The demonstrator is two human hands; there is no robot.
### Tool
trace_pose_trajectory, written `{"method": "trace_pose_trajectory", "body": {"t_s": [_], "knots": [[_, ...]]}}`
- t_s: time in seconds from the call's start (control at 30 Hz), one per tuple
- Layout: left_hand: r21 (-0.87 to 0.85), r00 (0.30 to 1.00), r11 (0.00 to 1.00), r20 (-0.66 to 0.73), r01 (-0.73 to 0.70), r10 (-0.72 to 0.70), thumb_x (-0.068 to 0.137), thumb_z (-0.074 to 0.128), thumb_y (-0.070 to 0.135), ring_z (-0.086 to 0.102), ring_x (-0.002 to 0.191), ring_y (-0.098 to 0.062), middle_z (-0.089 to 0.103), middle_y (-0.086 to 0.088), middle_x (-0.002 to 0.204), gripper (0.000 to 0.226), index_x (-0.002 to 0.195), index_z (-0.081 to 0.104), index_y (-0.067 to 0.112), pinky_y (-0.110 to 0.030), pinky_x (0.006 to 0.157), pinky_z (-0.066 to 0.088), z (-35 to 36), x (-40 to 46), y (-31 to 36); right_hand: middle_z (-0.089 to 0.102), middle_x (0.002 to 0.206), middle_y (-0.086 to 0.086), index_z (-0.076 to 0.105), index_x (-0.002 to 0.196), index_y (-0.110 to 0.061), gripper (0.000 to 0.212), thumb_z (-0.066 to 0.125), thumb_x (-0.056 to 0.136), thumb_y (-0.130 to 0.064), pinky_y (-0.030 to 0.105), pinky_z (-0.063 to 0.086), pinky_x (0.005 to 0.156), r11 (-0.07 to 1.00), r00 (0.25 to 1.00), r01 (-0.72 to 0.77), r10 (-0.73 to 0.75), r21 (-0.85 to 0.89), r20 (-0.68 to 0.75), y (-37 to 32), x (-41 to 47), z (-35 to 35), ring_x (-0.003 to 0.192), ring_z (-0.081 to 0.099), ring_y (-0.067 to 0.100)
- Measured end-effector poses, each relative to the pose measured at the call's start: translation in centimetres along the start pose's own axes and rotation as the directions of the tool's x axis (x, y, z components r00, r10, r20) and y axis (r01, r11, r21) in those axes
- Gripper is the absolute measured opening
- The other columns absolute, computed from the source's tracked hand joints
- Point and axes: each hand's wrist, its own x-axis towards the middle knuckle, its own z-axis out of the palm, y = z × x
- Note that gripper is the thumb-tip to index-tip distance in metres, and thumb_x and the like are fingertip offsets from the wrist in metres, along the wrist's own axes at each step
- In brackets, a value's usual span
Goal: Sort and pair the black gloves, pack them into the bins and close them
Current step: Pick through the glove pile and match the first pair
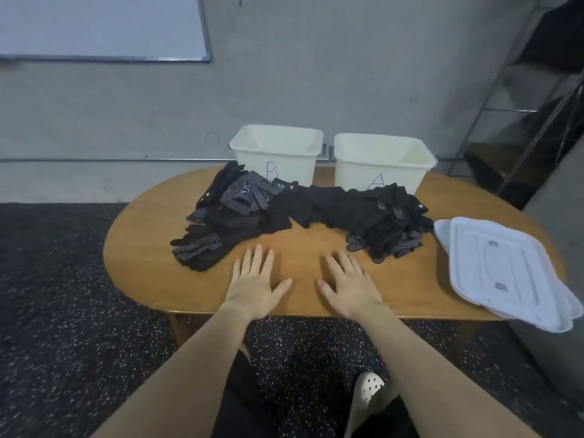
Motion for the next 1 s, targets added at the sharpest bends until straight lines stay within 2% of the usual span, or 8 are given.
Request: {"method": "trace_pose_trajectory", "body": {"t_s": [0.07, 0.13, 0.33, 0.4, 0.53, 0.63, 0.8, 1.0], "knots": [[0.011, 1.000, 1.000, -0.002, -0.019, 0.019, 0.099, 0.012, 0.076, -0.021, 0.157, -0.024, -0.024, -0.005, 0.170, 0.087, 0.165, -0.011, 0.024, -0.048, 0.128, -0.010, 0.7, 1.0, 0.3, -0.004, 0.173, 0.004, 0.004, 0.165, -0.026, 0.072, 0.019, 0.105, -0.062, 0.043, 0.001, 0.127, 0.999, 1.000, 0.022, -0.022, -0.030, -0.009, -0.1, 0.9, 0.9, 0.159, -0.005, 0.021], [0.002, 0.997, 0.999, -0.069, -0.036, 0.036, 0.100, 0.013, 0.074, -0.021, 0.157, -0.023, -0.021, -0.005, 0.171, 0.085, 0.165, -0.008, 0.023, -0.047, 0.128, -0.011, 1.3, 2.0, 0.3, -0.001, 0.173, 0.004, 0.006, 0.165, -0.027, 0.071, 0.016, 0.104, -0.062, 0.043, -0.003, 0.127, 0.998, 0.998, 0.035, -0.038, -0.049, -0.055, -0.3, 1.6, 1.8, 0.159, -0.002, 0.021], [0.113, 0.941, 0.981, -0.283, -0.158, 0.185, 0.106, 0.018, 0.062, -0.016, 0.159, -0.024, -0.015, -0.006, 0.173, 0.075, 0.166, -0.004, 0.023, -0.049, 0.129, -0.002, 0.4, 5.5, -2.1, -0.001, 0.173, 0.001, 0.006, 0.165, -0.028, 0.072, 0.015, 0.103, -0.064, 0.045, -0.005, 0.129, 0.992, 0.990, 0.113, -0.116, -0.047, -0.079, -2.0, 5.4, 2.4, 0.159, -0.005, 0.019], [0.118, 0.918, 0.985, -0.362, -0.129, 0.164, 0.106, 0.018, 0.058, -0.011, 0.160, -0.026, -0.008, -0.007, 0.174, 0.072, 0.166, 0.002, 0.021, -0.050, 0.130, 0.002, -0.4, 6.7, -3.3, -0.001, 0.173, 0.000, 0.005, 0.165, -0.028, 0.073, 0.018, 0.103, -0.064, 0.044, -0.005, 0.129, 0.990, 0.987, 0.140, -0.142, -0.030, -0.080, -2.7, 6.8, 2.4, 0.159, -0.005, 0.017], [0.033, 0.855, 0.999, -0.519, 0.005, 0.013, 0.109, 0.028, 0.048, 0.005, 0.160, -0.031, 0.009, -0.014, 0.173, 0.066, 0.164, 0.020, 0.014, -0.049, 0.130, 0.005, -2.4, 8.8, -6.0, 0.002, 0.173, -0.003, 0.007, 0.165, -0.027, 0.073, 0.025, 0.104, -0.062, 0.042, -0.002, 0.129, 0.983, 0.978, 0.180, -0.175, 0.032, -0.115, -3.8, 9.5, 2.1, 0.159, -0.003, 0.014], [-0.041, 0.860, 0.998, -0.506, 0.049, -0.063, 0.109, 0.035, 0.047, 0.012, 0.158, -0.034, 0.014, -0.015, 0.172, 0.064, 0.163, 0.025, 0.013, -0.049, 0.129, 0.010, -3.9, 10.5, -8.0, 0.006, 0.173, -0.003, 0.015, 0.165, -0.025, 0.068, 0.032, 0.106, -0.056, 0.039, 0.004, 0.126, 0.969, 0.968, 0.215, -0.195, 0.120, -0.155, -5.0, 11.6, 1.3, 0.159, 0.003, 0.014], [-0.023, 0.898, 0.998, -0.435, 0.066, -0.070, 0.105, 0.043, 0.053, 0.020, 0.155, -0.034, 0.024, -0.014, 0.169, 0.070, 0.162, 0.026, 0.016, -0.049, 0.126, 0.014, -5.2, 12.3, -10.3, 0.041, 0.160, 0.009, 0.045, 0.152, -0.011, 0.056, 0.055, 0.102, -0.035, 0.043, 0.032, 0.116, 0.933, 0.871, 0.337, -0.258, 0.127, -0.419, -9.1, 15.6, -2.0, 0.147, 0.038, 0.026], [-0.089, 0.856, 0.996, -0.512, 0.026, -0.068, 0.102, 0.055, 0.048, 0.031, 0.150, -0.031, 0.041, -0.010, 0.160, 0.057, 0.150, 0.048, 0.018, -0.049, 0.123, 0.022, -4.8, 12.7, -10.6, 0.050, 0.150, 0.005, 0.041, 0.153, -0.013, 0.058, 0.051, 0.103, -0.040, 0.042, 0.030, 0.113, 0.951, 0.875, 0.303, -0.249, 0.067, -0.415, -13.0, 21.6, -5.1, 0.139, 0.043, 0.026]]}}
